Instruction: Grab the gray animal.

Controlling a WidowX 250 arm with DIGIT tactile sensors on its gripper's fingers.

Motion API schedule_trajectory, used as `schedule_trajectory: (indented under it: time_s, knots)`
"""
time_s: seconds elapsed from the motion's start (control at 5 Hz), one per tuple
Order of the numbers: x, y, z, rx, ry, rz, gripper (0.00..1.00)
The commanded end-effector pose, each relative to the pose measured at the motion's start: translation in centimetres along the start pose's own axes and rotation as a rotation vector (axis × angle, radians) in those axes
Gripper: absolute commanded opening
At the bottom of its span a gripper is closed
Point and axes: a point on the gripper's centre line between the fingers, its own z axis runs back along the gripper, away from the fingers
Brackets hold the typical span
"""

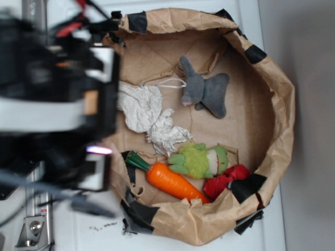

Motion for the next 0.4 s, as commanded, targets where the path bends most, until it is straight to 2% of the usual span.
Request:
schedule_trajectory:
  time_s: [0.0,0.2]
  knots:
    - [2.4,4.8,-8.4,0.033,0.08,0.069,1.0]
    - [2.0,7.0,-11.4,0.074,0.116,0.136,1.0]
